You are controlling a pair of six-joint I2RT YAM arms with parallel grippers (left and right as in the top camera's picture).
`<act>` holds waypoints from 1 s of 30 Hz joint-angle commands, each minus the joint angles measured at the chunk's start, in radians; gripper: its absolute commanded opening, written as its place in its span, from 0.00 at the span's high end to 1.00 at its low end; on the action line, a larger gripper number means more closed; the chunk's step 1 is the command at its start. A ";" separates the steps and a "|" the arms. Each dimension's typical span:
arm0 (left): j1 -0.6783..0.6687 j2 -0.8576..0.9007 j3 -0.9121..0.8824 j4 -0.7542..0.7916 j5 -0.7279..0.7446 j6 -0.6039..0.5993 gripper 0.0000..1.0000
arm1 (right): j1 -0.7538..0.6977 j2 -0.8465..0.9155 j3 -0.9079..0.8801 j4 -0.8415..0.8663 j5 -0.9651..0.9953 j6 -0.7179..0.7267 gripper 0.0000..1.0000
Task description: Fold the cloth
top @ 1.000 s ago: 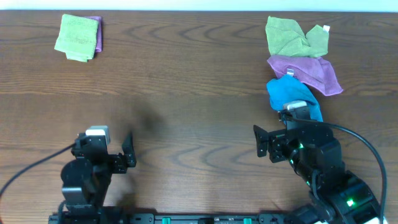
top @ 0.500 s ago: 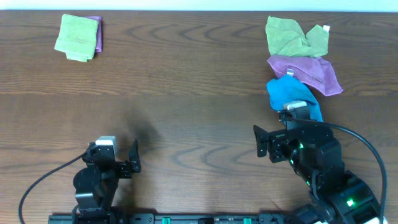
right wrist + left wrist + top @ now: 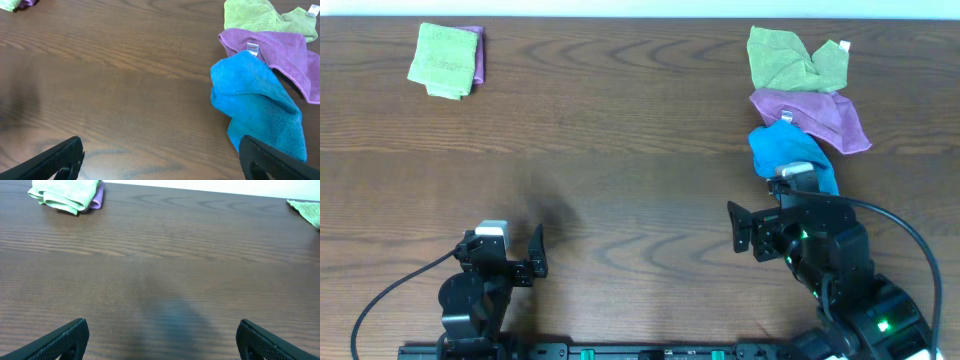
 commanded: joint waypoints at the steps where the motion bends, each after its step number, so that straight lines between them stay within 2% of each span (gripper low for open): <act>1: -0.005 -0.008 -0.020 0.000 0.011 0.018 0.05 | 0.005 -0.003 0.012 0.002 -0.004 0.011 0.02; 17: -0.005 -0.008 -0.020 0.000 0.011 0.018 0.05 | 0.005 -0.002 0.012 -0.002 -0.001 0.010 0.01; 21: -0.005 -0.008 -0.020 0.000 0.011 0.018 0.05 | 0.002 -0.003 0.012 -0.063 0.052 -0.056 0.01; 24: -0.005 -0.008 -0.020 0.000 0.011 0.018 0.05 | -0.064 -0.015 0.000 -0.095 0.063 -0.143 0.01; 30: -0.005 -0.008 -0.020 0.000 0.011 0.018 0.05 | -0.248 -0.133 -0.110 -0.058 0.036 -0.158 0.01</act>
